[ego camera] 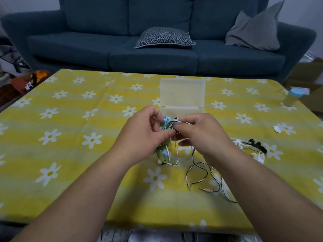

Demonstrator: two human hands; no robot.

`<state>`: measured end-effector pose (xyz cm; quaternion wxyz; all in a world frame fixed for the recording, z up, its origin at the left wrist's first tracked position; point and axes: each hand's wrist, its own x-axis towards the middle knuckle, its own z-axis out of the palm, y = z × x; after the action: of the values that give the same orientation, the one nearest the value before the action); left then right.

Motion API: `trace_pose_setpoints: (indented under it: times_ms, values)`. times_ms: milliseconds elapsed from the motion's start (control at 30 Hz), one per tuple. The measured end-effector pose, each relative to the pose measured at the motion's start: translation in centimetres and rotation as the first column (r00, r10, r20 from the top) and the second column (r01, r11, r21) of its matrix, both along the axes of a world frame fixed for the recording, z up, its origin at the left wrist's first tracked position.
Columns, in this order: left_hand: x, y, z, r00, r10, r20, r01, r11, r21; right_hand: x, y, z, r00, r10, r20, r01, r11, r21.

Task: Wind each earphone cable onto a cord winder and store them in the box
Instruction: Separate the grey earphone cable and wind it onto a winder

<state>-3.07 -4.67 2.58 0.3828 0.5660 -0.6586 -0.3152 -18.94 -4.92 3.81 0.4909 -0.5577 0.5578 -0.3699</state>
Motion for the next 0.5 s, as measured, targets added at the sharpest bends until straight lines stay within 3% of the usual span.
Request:
trace_pose_setpoints:
  times_ms: [100,267,500]
  values:
    - [0.52,-0.21,-0.05,0.993,0.000,-0.116,0.003,1.000,0.021,0.04,-0.05,-0.02,1.000,0.002,0.030,-0.003,0.999,0.039]
    - [0.76,-0.25,0.01,0.997,0.011,-0.081,-0.010,1.000,0.017,-0.18,-0.15,0.17,0.997,0.022,0.074,-0.028,0.997,0.072]
    - [0.26,0.16,0.38,0.998,0.058,-0.011,-0.058,0.997,-0.053,-0.16,0.08,0.64,0.954,0.002,0.299,-0.058,0.983,0.176]
